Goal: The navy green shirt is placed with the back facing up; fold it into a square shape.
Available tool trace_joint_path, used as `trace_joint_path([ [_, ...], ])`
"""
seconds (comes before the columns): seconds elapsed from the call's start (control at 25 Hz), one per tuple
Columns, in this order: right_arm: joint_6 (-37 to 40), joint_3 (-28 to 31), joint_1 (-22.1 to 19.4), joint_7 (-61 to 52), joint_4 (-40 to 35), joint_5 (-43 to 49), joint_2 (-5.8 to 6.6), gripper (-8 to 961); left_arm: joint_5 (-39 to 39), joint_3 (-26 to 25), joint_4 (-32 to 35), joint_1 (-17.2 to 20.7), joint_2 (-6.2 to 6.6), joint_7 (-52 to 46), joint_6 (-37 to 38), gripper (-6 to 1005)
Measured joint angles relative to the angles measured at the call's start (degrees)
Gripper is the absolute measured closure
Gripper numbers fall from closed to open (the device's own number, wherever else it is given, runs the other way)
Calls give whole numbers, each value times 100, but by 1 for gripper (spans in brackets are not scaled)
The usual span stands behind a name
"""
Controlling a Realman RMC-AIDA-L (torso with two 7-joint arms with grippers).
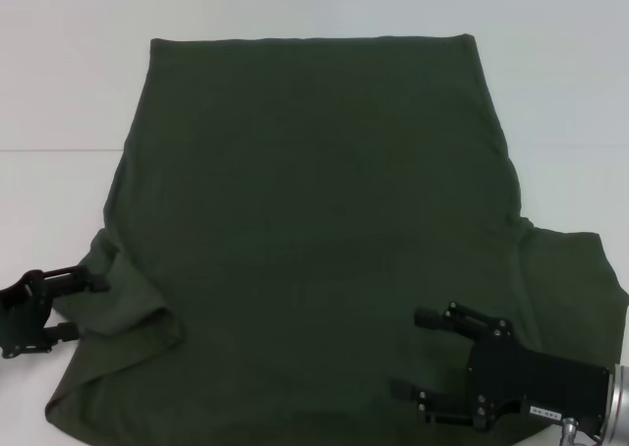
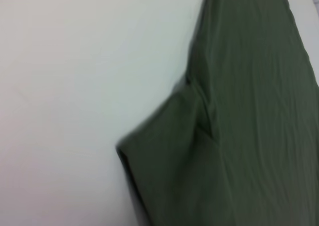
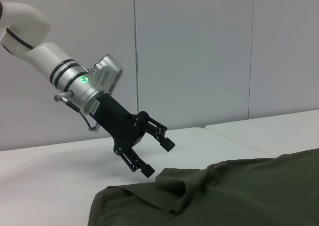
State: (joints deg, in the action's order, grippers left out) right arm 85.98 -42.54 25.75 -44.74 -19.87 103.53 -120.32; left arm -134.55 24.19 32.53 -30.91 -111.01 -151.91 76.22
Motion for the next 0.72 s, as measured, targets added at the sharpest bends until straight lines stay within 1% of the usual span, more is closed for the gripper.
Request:
trace_joint_path([
  [0.16,0,2,0,0,0,-5,0,43,0,-2,-1,-1,-2,-2,-98,137],
  [0.32,-4,8,6,0,0,-8,0,43,0,-3,-11,-6,-31,-29,-293,137],
  [0.72,-39,9,32,0,1,-9,0,43,-32,30,-19,-16,-38,-32,-366,137],
])
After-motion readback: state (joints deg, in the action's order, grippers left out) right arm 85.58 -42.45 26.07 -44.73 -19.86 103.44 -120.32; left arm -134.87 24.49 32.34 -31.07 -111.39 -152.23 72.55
